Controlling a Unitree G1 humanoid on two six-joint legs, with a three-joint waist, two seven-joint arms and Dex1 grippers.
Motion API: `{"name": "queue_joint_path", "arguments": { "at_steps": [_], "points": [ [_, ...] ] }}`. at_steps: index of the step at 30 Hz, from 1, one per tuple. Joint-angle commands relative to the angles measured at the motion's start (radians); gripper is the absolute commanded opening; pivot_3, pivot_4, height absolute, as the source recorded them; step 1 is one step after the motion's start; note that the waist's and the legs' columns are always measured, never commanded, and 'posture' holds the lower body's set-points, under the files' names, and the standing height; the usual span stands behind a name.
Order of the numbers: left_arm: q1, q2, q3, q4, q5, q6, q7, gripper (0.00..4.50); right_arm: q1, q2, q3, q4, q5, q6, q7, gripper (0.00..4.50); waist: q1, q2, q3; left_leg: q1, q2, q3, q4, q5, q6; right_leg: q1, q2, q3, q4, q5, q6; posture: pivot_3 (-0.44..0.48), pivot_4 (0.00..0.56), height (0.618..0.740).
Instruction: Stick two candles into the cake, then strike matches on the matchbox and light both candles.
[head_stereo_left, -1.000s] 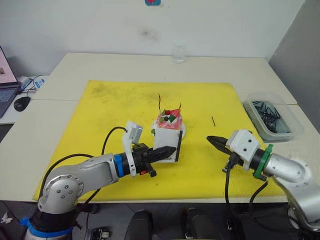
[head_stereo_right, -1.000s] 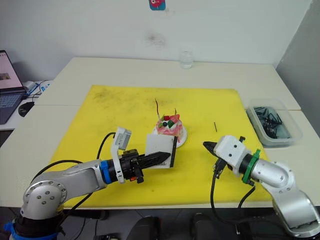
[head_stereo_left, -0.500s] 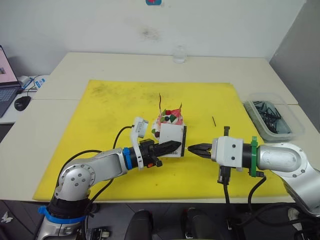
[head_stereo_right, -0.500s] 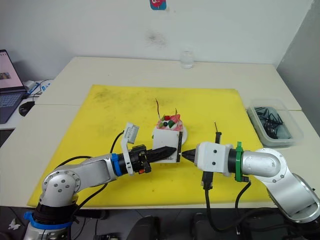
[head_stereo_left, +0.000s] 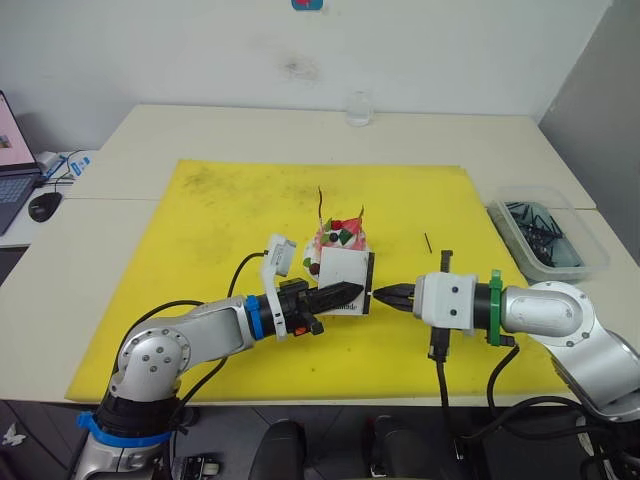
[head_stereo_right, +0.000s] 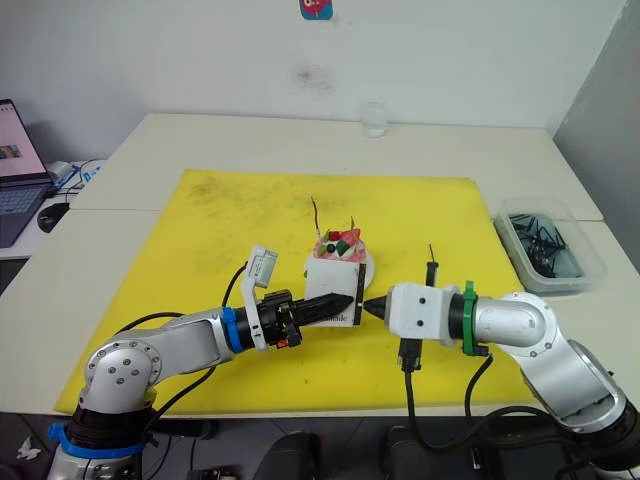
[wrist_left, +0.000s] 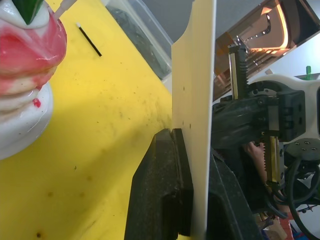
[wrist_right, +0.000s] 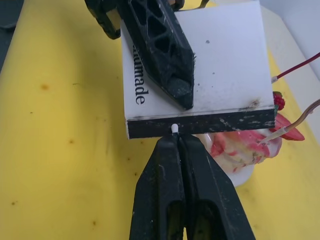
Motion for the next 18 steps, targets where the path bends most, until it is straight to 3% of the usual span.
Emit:
{"name": "queue_joint_path", "arguments": {
  "at_steps": [1, 8, 18],
  "points": [
    [0.003, -0.008, 0.019, -0.036, -0.008, -0.017, -0.007, 0.00, -0.018, 0.010, -0.004, -0.012, -0.008, -0.028, 0.006, 0.02, 0.000, 0.000, 0.000, 0.000, 0.000, 0.000, 0.000, 0.000, 0.000, 0.000, 0.000, 0.000, 0.000, 0.000, 0.000, 0.000, 0.150, 0.740],
    [0.011, -0.024, 0.010, -0.041, -0.014, -0.019, -0.004, 0.00, -0.028, 0.027, 0.023, 0.007, -0.038, -0.036, 0.006, 0.02, 0.000, 0.000, 0.000, 0.000, 0.000, 0.000, 0.000, 0.000, 0.000, 0.000, 0.000, 0.000, 0.000, 0.000, 0.000, 0.000, 0.150, 0.740],
    [-0.014, -0.115, 0.000, -0.023, -0.074, -0.028, 0.045, 0.00, -0.062, 0.102, 0.110, 0.063, -0.117, -0.073, 0.007, 0.02, 0.001, 0.000, 0.000, 0.000, 0.000, 0.000, 0.000, 0.000, 0.000, 0.000, 0.000, 0.000, 0.000, 0.000, 0.000, 0.000, 0.150, 0.740]
  ]
}}
